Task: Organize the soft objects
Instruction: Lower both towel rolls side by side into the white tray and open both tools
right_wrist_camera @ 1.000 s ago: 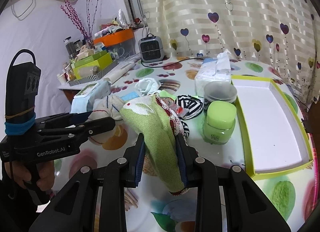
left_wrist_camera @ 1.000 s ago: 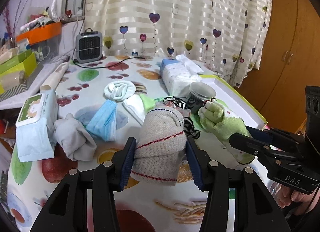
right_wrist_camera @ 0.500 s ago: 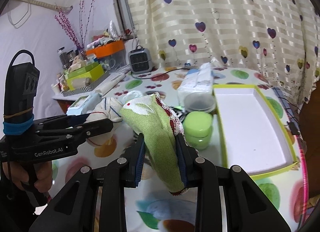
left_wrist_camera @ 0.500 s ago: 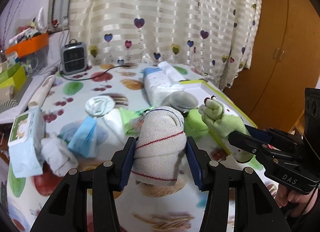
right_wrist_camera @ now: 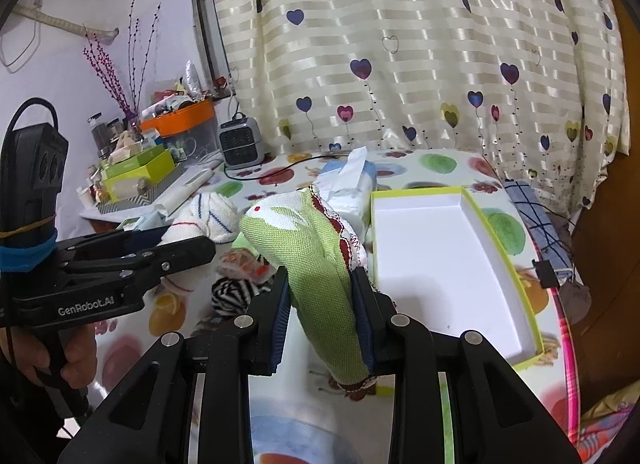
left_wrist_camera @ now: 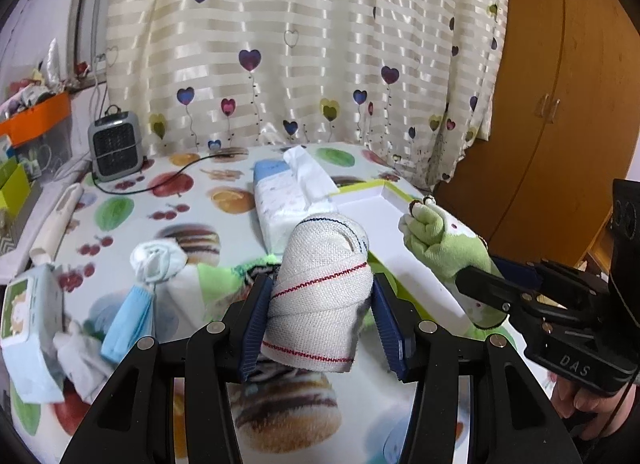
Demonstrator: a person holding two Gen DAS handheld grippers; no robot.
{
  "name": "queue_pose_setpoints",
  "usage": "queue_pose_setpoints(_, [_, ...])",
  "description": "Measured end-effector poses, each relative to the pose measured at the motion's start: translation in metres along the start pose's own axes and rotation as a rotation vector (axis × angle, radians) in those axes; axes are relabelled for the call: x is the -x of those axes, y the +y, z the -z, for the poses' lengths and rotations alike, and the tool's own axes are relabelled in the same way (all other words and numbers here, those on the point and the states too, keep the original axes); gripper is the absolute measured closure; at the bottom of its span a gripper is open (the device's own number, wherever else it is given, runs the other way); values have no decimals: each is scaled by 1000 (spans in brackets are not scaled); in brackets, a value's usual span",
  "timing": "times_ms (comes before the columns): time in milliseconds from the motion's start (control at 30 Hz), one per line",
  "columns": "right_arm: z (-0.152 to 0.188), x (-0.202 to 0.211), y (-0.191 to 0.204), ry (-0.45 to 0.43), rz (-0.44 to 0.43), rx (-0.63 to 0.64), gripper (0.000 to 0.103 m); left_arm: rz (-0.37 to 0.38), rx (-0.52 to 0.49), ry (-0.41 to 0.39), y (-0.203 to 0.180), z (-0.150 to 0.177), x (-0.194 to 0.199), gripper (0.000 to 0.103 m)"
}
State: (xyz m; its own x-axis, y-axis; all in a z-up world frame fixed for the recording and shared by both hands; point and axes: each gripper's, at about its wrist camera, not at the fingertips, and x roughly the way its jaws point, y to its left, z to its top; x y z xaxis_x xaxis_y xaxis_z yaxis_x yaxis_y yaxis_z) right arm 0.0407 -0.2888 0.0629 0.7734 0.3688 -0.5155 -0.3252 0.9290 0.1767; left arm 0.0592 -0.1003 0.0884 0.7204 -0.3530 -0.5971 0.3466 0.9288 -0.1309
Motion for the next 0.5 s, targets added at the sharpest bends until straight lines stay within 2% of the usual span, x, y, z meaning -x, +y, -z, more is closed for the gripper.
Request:
queue_pose_setpoints(267, [-12, -8, -20, -20, 32, -9, 72, 20, -24, 2, -13, -21, -26, 54])
queue_pose_setpoints(500, [-10, -18, -63, 7, 147, -64, 72, 77, -74, 26, -42, -35, -57, 54])
